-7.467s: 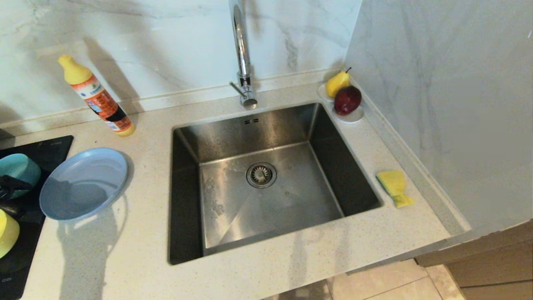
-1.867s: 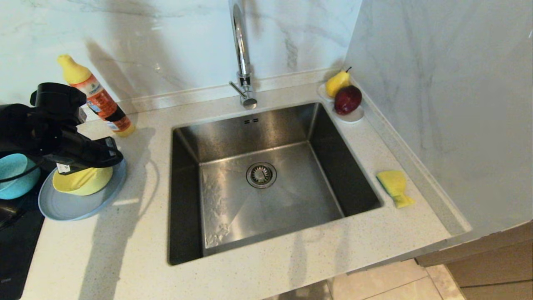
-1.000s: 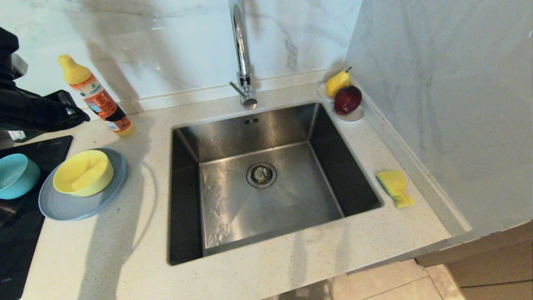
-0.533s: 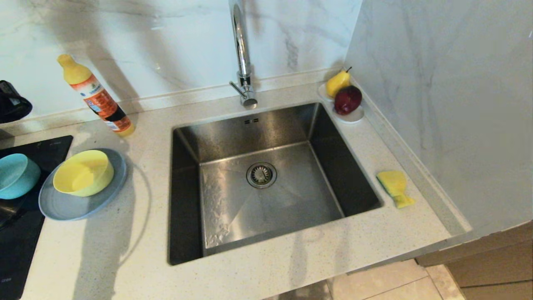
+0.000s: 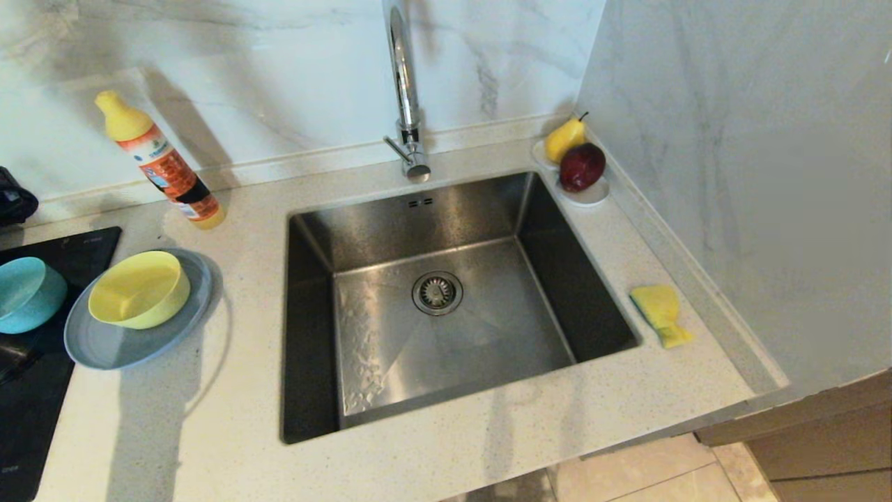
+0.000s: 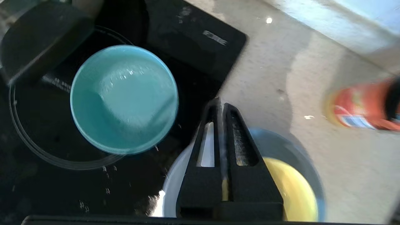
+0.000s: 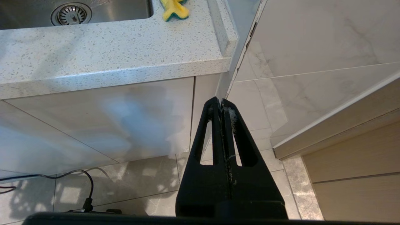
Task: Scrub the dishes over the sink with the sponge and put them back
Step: Place the bowl on the bowl
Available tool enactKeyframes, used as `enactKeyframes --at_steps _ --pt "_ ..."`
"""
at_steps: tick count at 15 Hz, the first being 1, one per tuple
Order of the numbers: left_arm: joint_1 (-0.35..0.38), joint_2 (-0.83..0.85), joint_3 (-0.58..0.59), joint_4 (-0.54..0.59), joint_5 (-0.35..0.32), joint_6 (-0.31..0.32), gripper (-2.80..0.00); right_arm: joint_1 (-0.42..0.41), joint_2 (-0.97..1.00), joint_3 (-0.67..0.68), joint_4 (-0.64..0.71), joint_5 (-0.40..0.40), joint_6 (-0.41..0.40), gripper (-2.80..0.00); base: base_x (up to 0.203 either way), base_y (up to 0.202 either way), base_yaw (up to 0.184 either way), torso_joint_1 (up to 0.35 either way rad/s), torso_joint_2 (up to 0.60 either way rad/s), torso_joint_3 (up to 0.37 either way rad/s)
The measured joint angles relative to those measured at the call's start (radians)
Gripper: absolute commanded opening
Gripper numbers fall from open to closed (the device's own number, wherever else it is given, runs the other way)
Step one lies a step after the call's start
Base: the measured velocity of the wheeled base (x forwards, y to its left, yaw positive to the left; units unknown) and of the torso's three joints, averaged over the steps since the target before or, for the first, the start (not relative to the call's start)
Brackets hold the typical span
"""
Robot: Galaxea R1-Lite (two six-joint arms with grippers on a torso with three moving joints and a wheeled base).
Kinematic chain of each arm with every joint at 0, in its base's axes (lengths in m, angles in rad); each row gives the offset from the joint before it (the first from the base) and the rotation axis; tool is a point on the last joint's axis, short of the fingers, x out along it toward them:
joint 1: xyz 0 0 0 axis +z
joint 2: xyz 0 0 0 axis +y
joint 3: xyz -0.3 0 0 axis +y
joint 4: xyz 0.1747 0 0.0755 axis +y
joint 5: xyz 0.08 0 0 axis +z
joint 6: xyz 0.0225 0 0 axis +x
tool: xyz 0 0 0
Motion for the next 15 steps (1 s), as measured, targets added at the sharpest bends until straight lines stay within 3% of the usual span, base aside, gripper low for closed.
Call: enactKeyframes --at_steps 4,7,15 --pt "0.01 0.11 -0.069 -0.061 -0.005 0.008 0.0 0.0 0.0 0.0 0.0 0.0 0.0 -2.8 0.0 0.0 0.0 0.0 0.0 0.0" --pt "0.02 0.17 -0.075 -0.147 -0.012 0.011 0.0 0.0 0.0 0.0 0.0 0.0 0.0 -2.8 0.0 0.0 0.0 0.0 0.0 0.0" --pt "0.047 0.275 -0.077 -0.219 -0.064 0.015 0.0 0.0 0.0 0.0 0.0 0.0 0.0 -2.8 0.0 0.0 0.0 0.0 0.0 0.0"
